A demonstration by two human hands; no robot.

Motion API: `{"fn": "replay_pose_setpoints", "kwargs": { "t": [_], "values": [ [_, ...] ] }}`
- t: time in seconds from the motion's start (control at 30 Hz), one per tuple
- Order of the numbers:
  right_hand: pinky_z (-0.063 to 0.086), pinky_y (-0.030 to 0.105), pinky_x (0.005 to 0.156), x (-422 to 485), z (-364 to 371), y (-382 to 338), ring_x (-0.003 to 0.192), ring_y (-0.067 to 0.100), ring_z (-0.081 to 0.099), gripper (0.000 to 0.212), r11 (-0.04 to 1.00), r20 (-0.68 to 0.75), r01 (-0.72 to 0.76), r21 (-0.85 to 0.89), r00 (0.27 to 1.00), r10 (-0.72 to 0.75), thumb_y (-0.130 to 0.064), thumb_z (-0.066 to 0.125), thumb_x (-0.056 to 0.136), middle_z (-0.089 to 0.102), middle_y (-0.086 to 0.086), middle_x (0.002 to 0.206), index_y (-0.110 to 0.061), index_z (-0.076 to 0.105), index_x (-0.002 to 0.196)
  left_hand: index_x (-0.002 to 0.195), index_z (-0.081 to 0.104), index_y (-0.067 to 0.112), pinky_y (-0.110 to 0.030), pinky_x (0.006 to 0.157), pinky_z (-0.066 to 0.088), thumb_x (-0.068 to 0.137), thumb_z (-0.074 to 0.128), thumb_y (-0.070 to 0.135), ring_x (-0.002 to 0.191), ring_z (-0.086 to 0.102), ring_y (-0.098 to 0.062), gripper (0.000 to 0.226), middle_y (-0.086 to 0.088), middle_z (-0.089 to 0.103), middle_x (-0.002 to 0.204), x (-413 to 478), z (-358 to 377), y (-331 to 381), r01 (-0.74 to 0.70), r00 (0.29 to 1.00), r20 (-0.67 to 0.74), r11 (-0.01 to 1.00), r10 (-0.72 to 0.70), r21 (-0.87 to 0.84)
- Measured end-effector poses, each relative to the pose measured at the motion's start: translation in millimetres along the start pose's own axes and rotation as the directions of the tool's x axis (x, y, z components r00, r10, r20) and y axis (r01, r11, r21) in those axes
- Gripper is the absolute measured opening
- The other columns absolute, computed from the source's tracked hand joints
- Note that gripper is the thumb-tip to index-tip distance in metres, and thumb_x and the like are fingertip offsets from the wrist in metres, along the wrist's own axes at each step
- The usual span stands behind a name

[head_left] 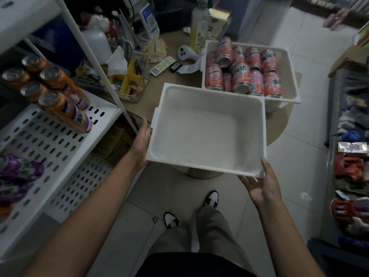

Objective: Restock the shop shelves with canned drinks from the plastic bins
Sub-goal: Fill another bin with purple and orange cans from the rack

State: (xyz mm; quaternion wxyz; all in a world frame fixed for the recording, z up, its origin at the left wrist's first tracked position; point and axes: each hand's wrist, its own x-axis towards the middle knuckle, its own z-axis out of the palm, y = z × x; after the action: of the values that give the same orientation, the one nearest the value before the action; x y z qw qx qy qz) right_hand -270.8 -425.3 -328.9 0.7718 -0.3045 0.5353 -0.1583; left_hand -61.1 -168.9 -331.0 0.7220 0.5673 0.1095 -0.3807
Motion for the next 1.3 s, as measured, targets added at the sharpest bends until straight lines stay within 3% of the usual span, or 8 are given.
{"fn": "replay_pose_setpoints", "kwargs": {
  "t": [0.27, 0.4, 0.5, 0.67, 0.87, 1.03, 1.13, 1.3],
  "values": [
    [0.052, 0.029, 0.084, -6, 5, -9, 0.095, 0.006, 0.065, 0.029, 0.955, -0.062, 0.192, -0.226, 0.975, -0.211, -0.05, 0.055, 0.097, 0.068, -0.004, 0.121, -0.028, 0.067, 0.112, 0.153, 0.042, 0.024, -0.049, 0.116, 0.038, 0.102, 0.027, 0.067, 0.137, 0.05, -0.027, 0.068, -0.004, 0.05, 0.152, 6, -8, 2, -0.137, 0.957, -0.258, 0.991, 0.135, 0.012],
    [0.042, 0.027, 0.099, -18, 14, -24, 0.11, -0.003, 0.054, 0.037, 0.667, 0.026, 0.513, -0.54, 0.802, -0.596, -0.044, 0.047, 0.102, 0.06, -0.017, 0.125, -0.03, 0.06, 0.133, 0.155, 0.038, 0.025, -0.044, 0.121, 0.03, 0.105, 0.028, 0.059, 0.145, 0.04, -0.023, 0.062, -0.002, 0.04, 0.159, -4, -17, 9, -0.267, 0.913, -0.288, 0.957, 0.289, 0.114],
    [0.042, 0.02, 0.085, -27, 43, -31, 0.109, -0.004, 0.054, 0.048, 0.527, 0.207, 0.652, -0.545, 0.714, -0.669, -0.047, 0.043, 0.098, 0.057, -0.011, 0.131, -0.031, 0.053, 0.143, 0.154, 0.039, 0.025, -0.038, 0.12, 0.03, 0.106, 0.031, 0.053, 0.145, 0.04, -0.018, 0.057, 0.001, 0.04, 0.16, -22, -23, 21, -0.342, 0.885, -0.286, 0.93, 0.367, 0.137],
    [0.039, 0.044, 0.115, -37, 124, -13, 0.133, 0.009, 0.05, 0.06, 0.592, 0.548, 0.692, -0.413, 0.708, -0.445, -0.065, 0.047, 0.087, 0.053, -0.009, 0.146, -0.041, 0.053, 0.141, 0.149, 0.045, 0.026, -0.036, 0.119, 0.029, 0.108, 0.034, 0.047, 0.143, 0.042, -0.016, 0.048, 0.003, 0.047, 0.154, -67, -57, 46, -0.428, 0.818, -0.374, 0.897, 0.437, 0.113],
    [0.04, 0.039, 0.108, -81, 222, 39, 0.135, 0.013, 0.046, 0.067, 0.605, 0.824, 0.708, -0.364, 0.547, -0.145, -0.066, 0.048, 0.086, 0.044, -0.004, 0.153, -0.039, 0.046, 0.146, 0.149, 0.046, 0.027, -0.03, 0.112, 0.029, 0.107, 0.036, 0.045, 0.139, 0.044, -0.013, 0.047, 0.006, 0.049, 0.151, -136, -115, 70, -0.501, 0.685, -0.55, 0.857, 0.478, 0.122],
    [0.043, 0.028, 0.1, -115, 283, 82, 0.125, 0.004, 0.052, 0.055, 0.663, 0.903, 0.661, -0.352, 0.427, 0.054, -0.052, 0.054, 0.093, 0.052, -0.011, 0.141, -0.035, 0.049, 0.145, 0.155, 0.035, 0.03, -0.042, 0.119, 0.027, 0.107, 0.033, 0.045, 0.149, 0.032, -0.017, 0.05, 0.006, 0.035, 0.161, -185, -151, 66, -0.524, 0.593, -0.641, 0.838, 0.486, 0.151],
    [0.038, 0.043, 0.116, -128, 305, 115, 0.129, 0.005, 0.051, 0.051, 0.637, 0.934, 0.692, -0.34, 0.325, 0.146, -0.059, 0.054, 0.088, 0.057, -0.02, 0.136, -0.045, 0.054, 0.136, 0.151, 0.04, 0.027, -0.03, 0.108, 0.033, 0.107, 0.035, 0.04, 0.146, 0.037, -0.015, 0.046, 0.004, 0.043, 0.156, -210, -162, 51, -0.577, 0.504, -0.722, 0.807, 0.474, 0.127],
    [0.041, 0.039, 0.113, -158, 325, 167, 0.13, 0.01, 0.051, 0.05, 0.631, 0.947, 0.713, -0.307, 0.161, 0.278, -0.044, 0.051, 0.098, 0.055, -0.005, 0.143, -0.025, 0.052, 0.144, 0.135, 0.06, 0.022, -0.033, 0.106, 0.043, 0.101, 0.052, 0.038, 0.129, 0.056, -0.019, 0.038, 0.0, 0.063, 0.135, -244, -190, 25, -0.55, 0.382, -0.848, 0.828, 0.367, 0.11]
  ]
}}
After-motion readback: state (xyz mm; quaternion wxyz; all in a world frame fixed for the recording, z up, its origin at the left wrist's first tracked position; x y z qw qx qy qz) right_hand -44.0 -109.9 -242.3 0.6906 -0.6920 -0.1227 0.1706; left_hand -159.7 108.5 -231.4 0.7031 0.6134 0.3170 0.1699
